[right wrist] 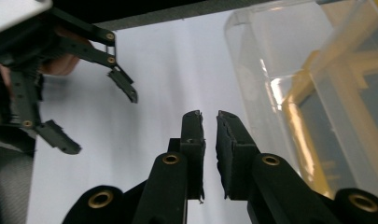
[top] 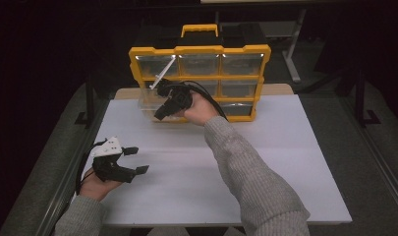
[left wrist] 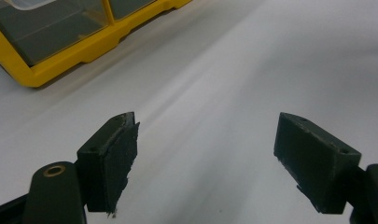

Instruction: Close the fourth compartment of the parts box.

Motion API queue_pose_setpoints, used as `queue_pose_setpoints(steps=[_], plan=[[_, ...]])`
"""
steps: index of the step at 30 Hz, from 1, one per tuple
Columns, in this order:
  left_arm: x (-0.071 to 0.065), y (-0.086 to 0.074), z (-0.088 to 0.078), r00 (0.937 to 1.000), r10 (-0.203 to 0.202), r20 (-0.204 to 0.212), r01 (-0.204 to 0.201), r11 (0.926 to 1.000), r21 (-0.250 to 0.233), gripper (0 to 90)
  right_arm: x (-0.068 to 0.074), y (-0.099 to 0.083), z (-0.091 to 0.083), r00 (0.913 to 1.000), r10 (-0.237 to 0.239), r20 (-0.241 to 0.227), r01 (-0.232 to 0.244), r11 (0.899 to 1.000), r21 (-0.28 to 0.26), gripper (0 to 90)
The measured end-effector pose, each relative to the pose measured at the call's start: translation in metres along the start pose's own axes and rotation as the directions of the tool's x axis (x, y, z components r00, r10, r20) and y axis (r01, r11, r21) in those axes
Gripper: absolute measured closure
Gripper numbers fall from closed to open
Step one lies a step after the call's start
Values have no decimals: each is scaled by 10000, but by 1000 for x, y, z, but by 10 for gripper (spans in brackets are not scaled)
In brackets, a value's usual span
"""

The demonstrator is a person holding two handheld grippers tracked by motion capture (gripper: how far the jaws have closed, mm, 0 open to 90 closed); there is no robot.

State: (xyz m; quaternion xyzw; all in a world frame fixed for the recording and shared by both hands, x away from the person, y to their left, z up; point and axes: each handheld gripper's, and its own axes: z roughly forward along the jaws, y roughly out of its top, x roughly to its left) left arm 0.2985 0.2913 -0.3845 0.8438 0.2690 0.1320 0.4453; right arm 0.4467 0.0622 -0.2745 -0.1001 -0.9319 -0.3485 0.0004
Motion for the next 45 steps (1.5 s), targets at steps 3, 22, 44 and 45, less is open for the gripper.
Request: queue_pose_setpoints(steps=[3,22,44,45], plan=[[0,0,0,10000,-19,10,19,10000,-4,210,0,1,0,10000,21,28,-21,10000,-17,803],[0,1,0,9999,133,-13,-133,9999,7,210,-3,0,6,9999,50,139,-53,9998,194,823],[1,1,0,9999,136,9,-136,9999,11,209,-16,3,7,9984,305,477,-301,9995,-101,837],[1,1,1,9999,140,13,-140,9999,-2,209,-17,3,7,9982,300,512,-297,9995,-75,837]])
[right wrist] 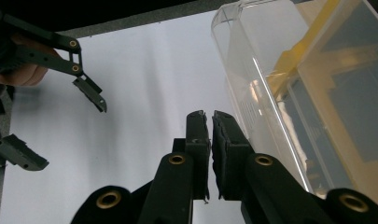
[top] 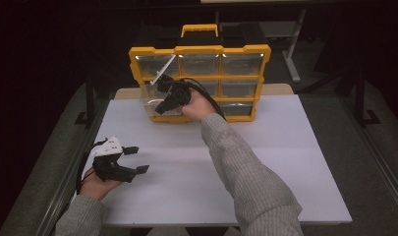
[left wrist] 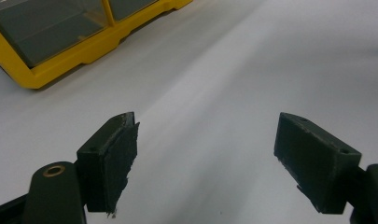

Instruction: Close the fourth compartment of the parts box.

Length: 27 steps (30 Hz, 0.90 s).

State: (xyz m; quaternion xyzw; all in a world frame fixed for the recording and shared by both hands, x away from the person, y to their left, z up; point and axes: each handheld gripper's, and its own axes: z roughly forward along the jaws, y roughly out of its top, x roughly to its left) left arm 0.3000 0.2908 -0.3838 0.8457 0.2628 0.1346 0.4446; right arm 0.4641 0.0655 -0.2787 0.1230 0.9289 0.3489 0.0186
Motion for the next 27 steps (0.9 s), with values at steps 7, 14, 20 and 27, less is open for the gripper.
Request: queue_pose_setpoints(steps=[7,14,20,27], plan=[[1,0,1,9999,-117,-5,117,9999,-15,209,-6,1,0,9999,144,79,-144,9999,-40,843],[2,0,2,9998,-199,8,199,9998,-37,208,-12,3,1,9994,116,332,-112,9999,-99,848],[3,0,4,9998,-222,22,222,9997,89,208,-19,4,2,9993,107,365,-103,9999,-124,865],[3,0,4,9996,-267,18,267,9996,44,206,-23,4,3,9987,129,496,-123,9998,-122,876]])
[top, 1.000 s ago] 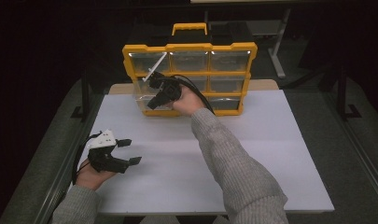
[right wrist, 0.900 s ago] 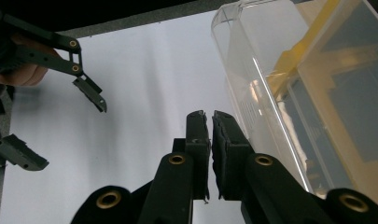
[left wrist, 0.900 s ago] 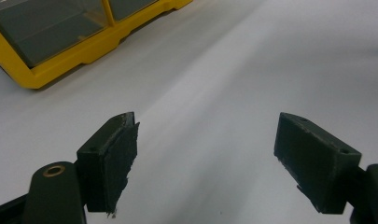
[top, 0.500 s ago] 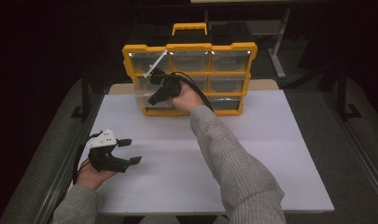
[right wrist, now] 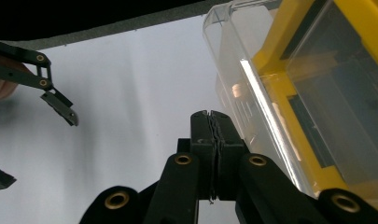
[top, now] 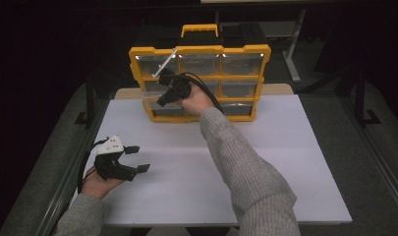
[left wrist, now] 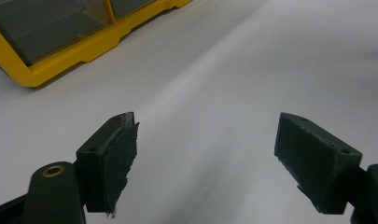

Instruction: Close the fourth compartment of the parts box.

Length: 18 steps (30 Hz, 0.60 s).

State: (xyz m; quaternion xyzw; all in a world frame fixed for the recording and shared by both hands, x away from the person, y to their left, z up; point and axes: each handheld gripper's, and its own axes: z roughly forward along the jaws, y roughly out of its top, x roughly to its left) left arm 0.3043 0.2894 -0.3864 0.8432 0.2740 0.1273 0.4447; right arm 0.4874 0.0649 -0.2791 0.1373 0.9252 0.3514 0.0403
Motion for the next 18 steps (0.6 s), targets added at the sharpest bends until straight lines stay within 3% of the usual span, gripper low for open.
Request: queue_pose_setpoints(steps=[18], plan=[[2,-3,-3,9999,-154,1,154,9998,-84,206,-16,6,3,9981,95,616,-97,9999,30,889]])
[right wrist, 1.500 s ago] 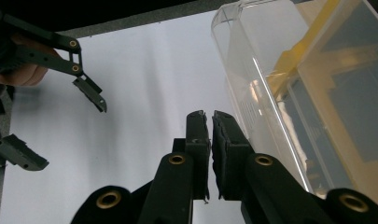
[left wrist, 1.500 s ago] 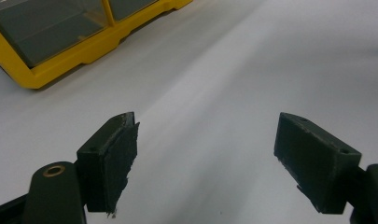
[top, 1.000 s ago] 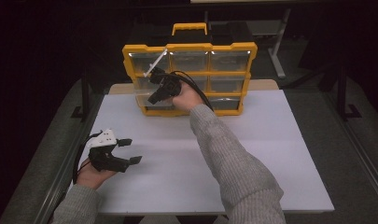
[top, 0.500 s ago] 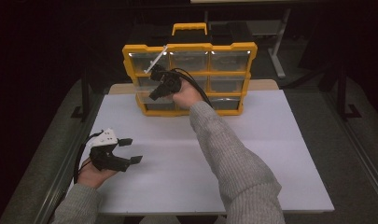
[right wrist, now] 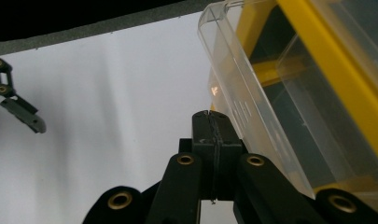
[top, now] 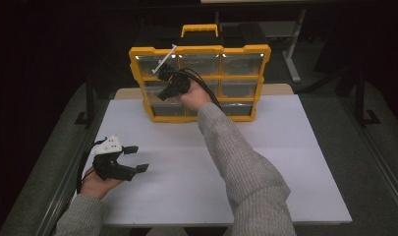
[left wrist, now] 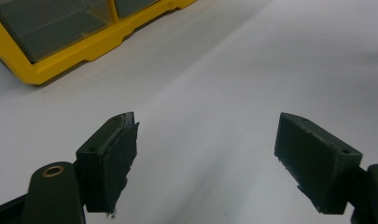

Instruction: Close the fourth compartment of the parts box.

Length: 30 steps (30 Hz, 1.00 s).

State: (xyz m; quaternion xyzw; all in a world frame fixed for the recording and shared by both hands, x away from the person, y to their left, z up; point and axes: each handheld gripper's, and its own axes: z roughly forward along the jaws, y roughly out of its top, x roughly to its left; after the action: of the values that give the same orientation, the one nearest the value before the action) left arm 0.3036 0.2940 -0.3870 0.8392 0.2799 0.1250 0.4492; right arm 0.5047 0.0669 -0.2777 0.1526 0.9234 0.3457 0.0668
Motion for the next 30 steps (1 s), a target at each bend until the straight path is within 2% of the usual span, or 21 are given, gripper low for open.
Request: queue_pose_setpoints(steps=[7,10,19,30], plan=[[-1,-1,1,10000,-82,13,82,10000,-13,206,-5,-1,1,9995,238,225,-237,9997,-78,890],[0,-1,0,10000,-28,-3,28,10000,28,206,-7,-3,2,9984,178,537,-179,9998,23,890],[2,-1,0,10000,-11,0,11,10000,61,206,-9,-3,2,9960,20,891,-24,10000,51,891],[1,-2,-3,10000,-15,-63,15,10000,54,206,-9,-4,0,9959,31,906,-31,10000,-5,890]])
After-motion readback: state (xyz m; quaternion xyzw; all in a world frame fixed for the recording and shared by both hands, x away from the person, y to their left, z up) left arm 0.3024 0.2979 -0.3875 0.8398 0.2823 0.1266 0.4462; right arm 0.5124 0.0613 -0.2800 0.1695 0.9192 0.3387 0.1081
